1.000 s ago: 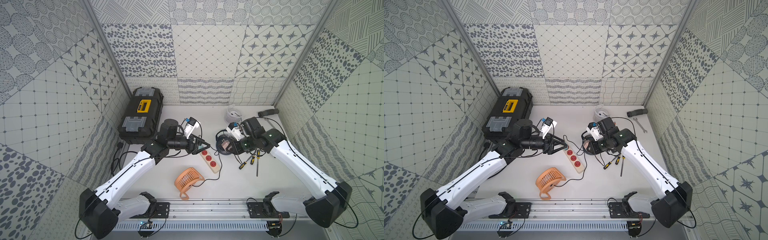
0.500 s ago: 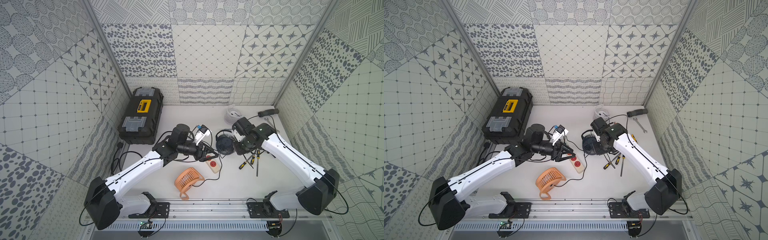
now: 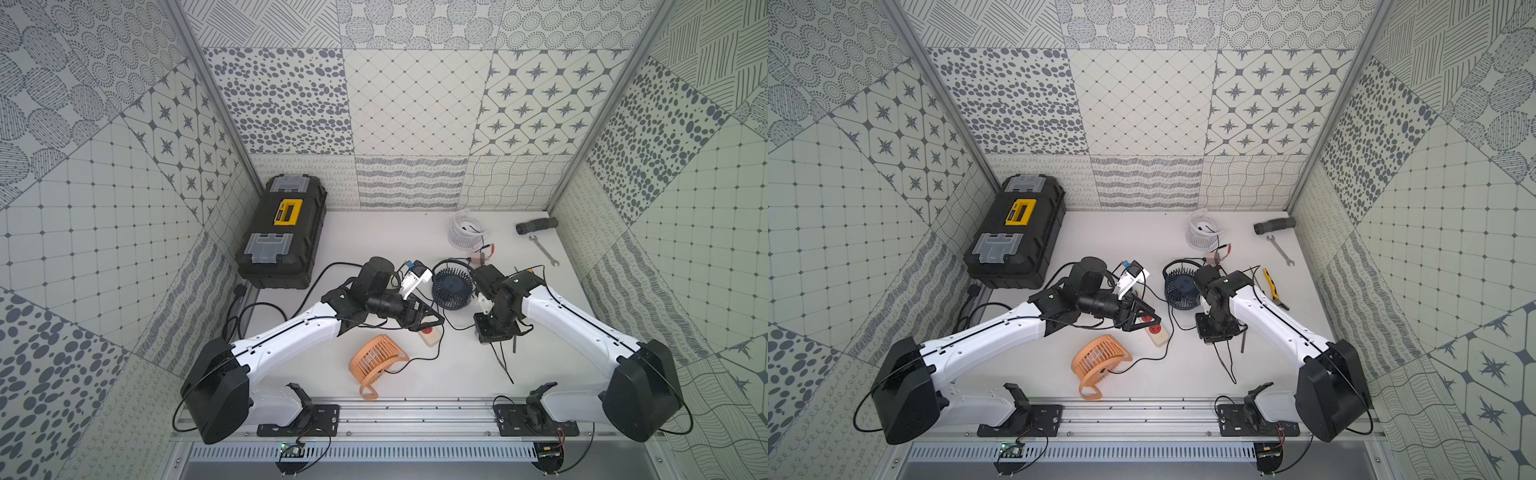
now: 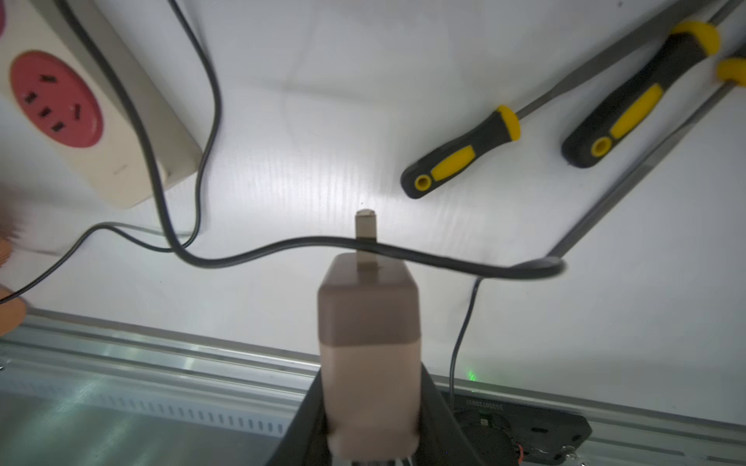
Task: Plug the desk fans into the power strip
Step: Pick up the plug from the center of the board.
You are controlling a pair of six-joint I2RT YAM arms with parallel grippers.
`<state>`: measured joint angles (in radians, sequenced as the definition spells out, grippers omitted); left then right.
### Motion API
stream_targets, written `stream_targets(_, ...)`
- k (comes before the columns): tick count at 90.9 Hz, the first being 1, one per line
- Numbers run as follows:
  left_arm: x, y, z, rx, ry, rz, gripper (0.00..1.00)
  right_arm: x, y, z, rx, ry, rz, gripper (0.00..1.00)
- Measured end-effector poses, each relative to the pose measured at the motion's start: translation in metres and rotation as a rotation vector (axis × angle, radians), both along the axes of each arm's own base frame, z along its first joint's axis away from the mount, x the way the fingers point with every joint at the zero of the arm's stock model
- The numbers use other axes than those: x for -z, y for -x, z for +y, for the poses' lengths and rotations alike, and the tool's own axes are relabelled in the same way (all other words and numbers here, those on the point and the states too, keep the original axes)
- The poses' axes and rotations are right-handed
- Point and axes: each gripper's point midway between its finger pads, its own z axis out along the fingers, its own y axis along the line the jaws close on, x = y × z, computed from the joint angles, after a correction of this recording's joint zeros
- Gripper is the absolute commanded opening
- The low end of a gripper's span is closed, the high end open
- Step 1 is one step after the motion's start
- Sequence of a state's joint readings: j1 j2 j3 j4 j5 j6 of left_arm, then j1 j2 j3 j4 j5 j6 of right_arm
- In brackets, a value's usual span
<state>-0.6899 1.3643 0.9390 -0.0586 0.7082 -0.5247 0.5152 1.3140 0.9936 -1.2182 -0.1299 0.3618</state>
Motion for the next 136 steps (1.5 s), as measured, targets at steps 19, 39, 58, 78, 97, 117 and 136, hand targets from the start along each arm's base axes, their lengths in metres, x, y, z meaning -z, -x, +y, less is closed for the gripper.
stream_targets(19,0.026,0.007,-0.01,0.021,-0.07,-0.02,0.66,-0.022,0.019,0.042,-0.03,-0.285,0.058,0.22)
stream_targets(39,0.029,0.012,-0.008,0.016,-0.08,-0.056,0.71,-0.062,0.036,0.077,-0.107,-0.557,0.095,0.22)
stream_targets(58,-0.001,0.023,-0.004,0.042,0.004,-0.133,0.82,-0.108,0.035,0.096,-0.249,-0.73,-0.011,0.22)
stream_targets(78,-0.032,0.034,-0.004,0.121,0.086,-0.158,0.86,-0.12,0.041,0.102,-0.406,-0.815,-0.066,0.22)
stream_targets(97,-0.051,0.042,-0.006,0.203,0.132,-0.144,0.73,-0.132,0.048,0.108,-0.499,-0.888,-0.092,0.21)
stream_targets(117,-0.055,0.045,-0.006,0.246,0.139,-0.12,0.54,-0.141,0.056,0.109,-0.56,-0.909,-0.096,0.21)
stream_targets(136,-0.046,0.046,-0.005,0.26,0.114,-0.097,0.62,-0.135,0.058,0.108,-0.577,-0.9,-0.068,0.21)
